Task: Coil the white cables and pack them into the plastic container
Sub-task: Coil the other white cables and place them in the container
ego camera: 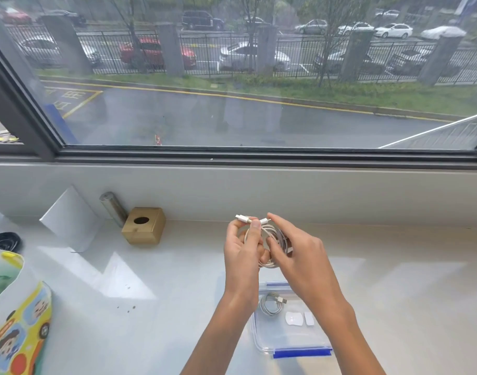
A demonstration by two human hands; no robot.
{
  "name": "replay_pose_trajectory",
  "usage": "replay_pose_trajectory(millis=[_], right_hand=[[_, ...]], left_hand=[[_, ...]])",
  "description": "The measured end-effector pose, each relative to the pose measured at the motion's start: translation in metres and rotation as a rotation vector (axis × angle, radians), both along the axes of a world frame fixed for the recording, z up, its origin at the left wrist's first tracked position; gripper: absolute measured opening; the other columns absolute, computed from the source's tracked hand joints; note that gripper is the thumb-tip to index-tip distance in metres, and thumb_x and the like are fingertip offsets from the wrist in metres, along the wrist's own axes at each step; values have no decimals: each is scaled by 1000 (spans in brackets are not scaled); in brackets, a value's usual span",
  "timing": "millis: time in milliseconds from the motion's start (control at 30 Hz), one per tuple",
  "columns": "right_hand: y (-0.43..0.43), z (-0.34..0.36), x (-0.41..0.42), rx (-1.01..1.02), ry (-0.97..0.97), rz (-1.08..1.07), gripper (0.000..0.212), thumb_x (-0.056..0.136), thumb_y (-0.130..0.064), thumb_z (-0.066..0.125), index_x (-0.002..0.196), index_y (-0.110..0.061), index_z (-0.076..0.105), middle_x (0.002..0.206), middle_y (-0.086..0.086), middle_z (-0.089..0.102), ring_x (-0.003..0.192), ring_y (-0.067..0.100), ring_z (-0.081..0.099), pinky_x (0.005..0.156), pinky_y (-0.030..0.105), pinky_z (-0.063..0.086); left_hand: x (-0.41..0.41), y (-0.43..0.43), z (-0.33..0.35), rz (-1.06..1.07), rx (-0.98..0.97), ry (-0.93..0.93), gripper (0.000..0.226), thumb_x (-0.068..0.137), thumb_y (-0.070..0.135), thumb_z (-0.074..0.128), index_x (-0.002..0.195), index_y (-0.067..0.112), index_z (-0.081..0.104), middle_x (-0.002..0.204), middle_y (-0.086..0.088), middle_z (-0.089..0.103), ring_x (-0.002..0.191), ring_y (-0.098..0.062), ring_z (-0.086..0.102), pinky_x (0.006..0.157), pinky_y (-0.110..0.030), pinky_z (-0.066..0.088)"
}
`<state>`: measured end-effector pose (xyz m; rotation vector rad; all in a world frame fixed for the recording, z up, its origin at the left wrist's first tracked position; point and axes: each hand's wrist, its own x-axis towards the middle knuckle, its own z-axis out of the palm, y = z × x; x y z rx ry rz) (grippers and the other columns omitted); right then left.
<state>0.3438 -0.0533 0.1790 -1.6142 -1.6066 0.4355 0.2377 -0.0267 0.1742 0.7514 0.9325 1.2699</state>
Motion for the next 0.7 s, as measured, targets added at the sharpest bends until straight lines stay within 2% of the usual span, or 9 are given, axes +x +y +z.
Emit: replay_pose_trajectory(millis=[133,267,300,367,467,533,567,633,700], right_hand=[[2,0,-2,-12,42,11,42,96,-14,61,136,-24,61,84,-9,69,71,11,57,72,25,51],[4,-6,-3,-22,140,12,40,100,-12,54,137,-24,61,84,-4,68,72,17,62,71,37,57],[5,-7,-4,-20,165,8,41,100,-10,52,138,-24,61,89,-1,70,71,17,63,69,37,59],[6,-9,-6,-1,213,-8,42,100,-8,51,136,-25,62,94,2,71,67,14,64,60,27,60],[5,-9,-8,18,323,-44,36,101,-11,53,130,-27,66,93,-8,73,69,7,68,53,16,55],[4,-10,-7,25,306,-52,32,101,-19,56,129,-31,65,87,-17,72,73,5,69,58,14,53],[4,-11,-5,11,284,-33,32,101,-24,57,130,-35,63,84,-16,73,73,7,69,61,15,53],[6,-9,-1,-42,287,32,33,99,-34,59,130,-43,59,87,-15,75,78,7,70,67,17,53],[11,-7,2,-67,329,63,22,96,-35,63,117,-41,66,92,-20,76,89,2,71,73,18,54]], left_hand=[[0,-2,0,49,-4,82,11,99,23,57,100,13,53,65,1,53,55,-14,44,55,-29,43],[-2,0,0,30,-50,79,19,97,17,58,112,17,47,71,0,64,63,-19,52,63,-38,46],[-3,1,0,20,-46,97,20,97,17,58,113,19,46,71,-1,65,64,-19,53,61,-38,47],[-4,1,1,12,-11,134,17,98,18,57,111,19,47,74,-4,66,67,-20,56,53,-35,48],[-5,1,1,33,76,168,7,100,19,54,106,15,51,82,-9,69,70,-20,65,51,-33,51],[-5,1,-2,54,123,197,5,102,19,51,103,14,52,79,-3,71,67,-17,67,53,-30,53],[-6,2,-4,65,147,231,5,103,18,49,101,14,51,74,-1,69,64,-16,65,55,-29,52],[-8,3,-8,69,205,327,7,104,17,46,98,18,51,67,-3,59,58,-14,55,57,-26,47],[-9,3,-9,35,244,396,11,104,17,44,96,22,50,64,-2,50,56,-14,45,55,-25,41]])
